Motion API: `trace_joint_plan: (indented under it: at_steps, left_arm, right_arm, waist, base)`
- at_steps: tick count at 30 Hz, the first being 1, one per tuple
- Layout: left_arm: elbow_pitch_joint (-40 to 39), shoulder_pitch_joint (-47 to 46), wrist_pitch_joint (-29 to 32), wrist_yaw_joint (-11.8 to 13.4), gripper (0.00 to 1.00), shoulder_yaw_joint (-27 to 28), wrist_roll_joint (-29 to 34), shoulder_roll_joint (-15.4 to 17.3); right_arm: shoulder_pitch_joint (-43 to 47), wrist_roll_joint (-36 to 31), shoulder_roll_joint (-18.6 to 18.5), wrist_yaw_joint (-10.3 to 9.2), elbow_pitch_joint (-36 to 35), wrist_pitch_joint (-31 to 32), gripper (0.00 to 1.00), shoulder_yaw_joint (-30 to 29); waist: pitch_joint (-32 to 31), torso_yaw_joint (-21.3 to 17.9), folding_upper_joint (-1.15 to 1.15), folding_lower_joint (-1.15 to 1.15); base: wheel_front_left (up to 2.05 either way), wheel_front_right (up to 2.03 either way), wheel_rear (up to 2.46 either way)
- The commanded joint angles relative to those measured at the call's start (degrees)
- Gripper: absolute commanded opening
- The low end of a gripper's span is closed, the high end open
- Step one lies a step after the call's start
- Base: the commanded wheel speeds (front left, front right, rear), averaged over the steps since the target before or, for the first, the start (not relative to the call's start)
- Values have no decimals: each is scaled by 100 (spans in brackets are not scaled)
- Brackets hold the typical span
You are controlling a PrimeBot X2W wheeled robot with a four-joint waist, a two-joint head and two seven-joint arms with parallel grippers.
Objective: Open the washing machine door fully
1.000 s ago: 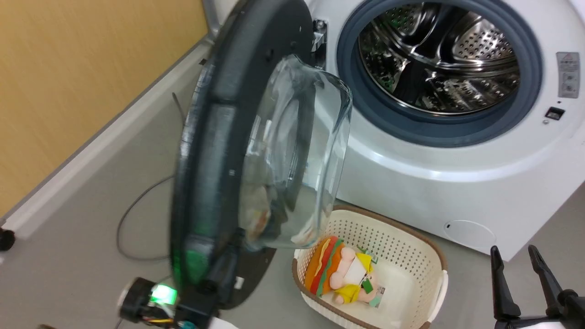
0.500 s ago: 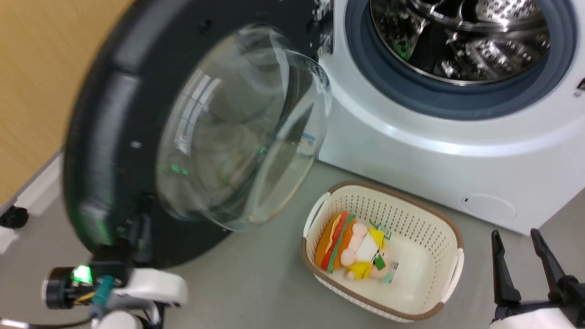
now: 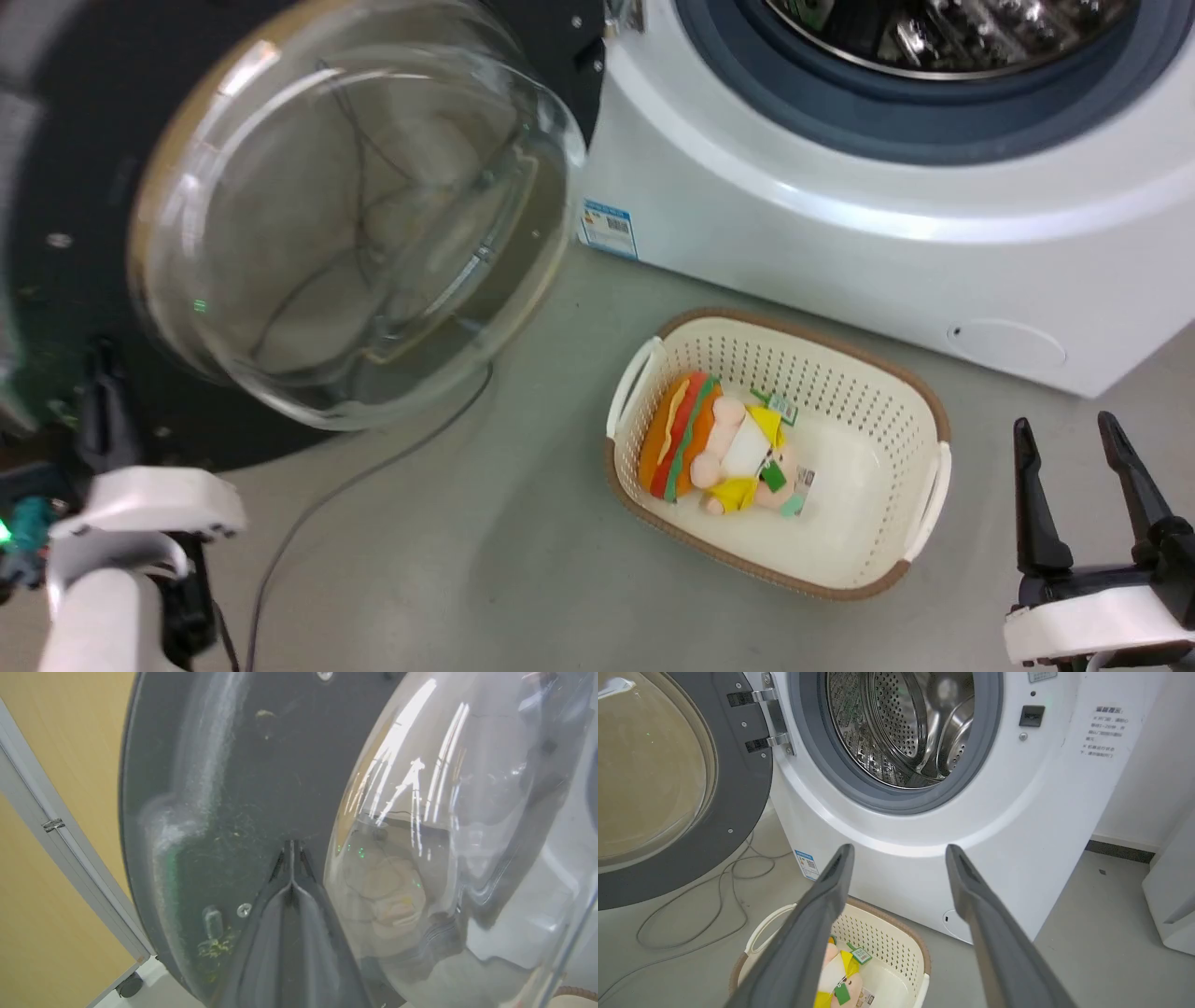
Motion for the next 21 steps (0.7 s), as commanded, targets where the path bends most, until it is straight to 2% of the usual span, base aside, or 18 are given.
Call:
trace_joint_plan:
  at_steps: [1,10,21]
  left_arm:
    - [46,-134,-25,-13,0,86,9,49]
    - [740,-830,-25,-288,0,729,-8,240]
    - [1498,-1425,-25,-435,0,1317,93,679]
  right_arm:
    - [-111,-61,18,5,-31,-25,100,-12]
    - [-408,-241,18,5,-122,-25,100,31]
    - [-538,-317,18,5,-191,-25,100,-38]
  waist:
    - [110,-54,0,-1]
    - [583,-250,0,-1]
    - [900,-437,0,-1]
  base:
    - [0,0,0]
    - [0,0,0]
    - [0,0,0]
